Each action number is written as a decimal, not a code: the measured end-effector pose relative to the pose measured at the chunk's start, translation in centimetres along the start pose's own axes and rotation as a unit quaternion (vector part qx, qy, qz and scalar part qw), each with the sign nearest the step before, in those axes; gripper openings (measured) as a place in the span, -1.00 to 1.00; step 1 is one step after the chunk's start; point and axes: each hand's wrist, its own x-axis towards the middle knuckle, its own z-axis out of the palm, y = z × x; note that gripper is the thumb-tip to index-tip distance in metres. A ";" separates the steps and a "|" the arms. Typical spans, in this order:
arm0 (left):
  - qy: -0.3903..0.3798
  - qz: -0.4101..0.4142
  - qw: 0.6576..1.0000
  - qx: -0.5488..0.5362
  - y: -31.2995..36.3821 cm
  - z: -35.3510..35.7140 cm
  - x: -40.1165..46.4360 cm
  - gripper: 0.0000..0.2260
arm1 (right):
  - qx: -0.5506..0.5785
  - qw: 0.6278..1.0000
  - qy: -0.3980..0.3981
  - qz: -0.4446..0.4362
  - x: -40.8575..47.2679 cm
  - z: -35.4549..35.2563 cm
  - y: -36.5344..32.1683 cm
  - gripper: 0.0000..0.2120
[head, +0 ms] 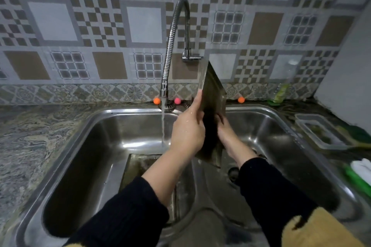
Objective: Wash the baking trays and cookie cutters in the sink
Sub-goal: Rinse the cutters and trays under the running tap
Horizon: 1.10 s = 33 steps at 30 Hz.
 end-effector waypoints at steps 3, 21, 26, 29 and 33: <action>-0.034 -0.052 0.996 -0.069 -0.4 2.7 -0.7 -0.49 | -0.063 0.996 0.025 0.061 0.3 -3.0 3.6 -0.42; -0.211 -0.103 0.927 0.292 -8.6 11.3 -4.4 -0.31 | -0.412 0.888 -0.050 0.201 2.0 -10.4 16.0 -0.22; -0.203 -0.099 0.923 0.311 -8.9 11.6 -4.2 -0.30 | -0.424 0.878 -0.051 0.216 3.0 -8.9 17.5 -0.16; -0.202 -0.096 0.923 0.313 -9.1 11.7 -4.1 -0.31 | -0.474 0.851 -0.058 0.221 3.0 -8.8 18.0 -0.18; -0.203 -0.096 0.925 0.307 -9.3 11.9 -4.0 -0.31 | -0.470 0.848 -0.064 0.237 3.0 -8.8 17.6 -0.21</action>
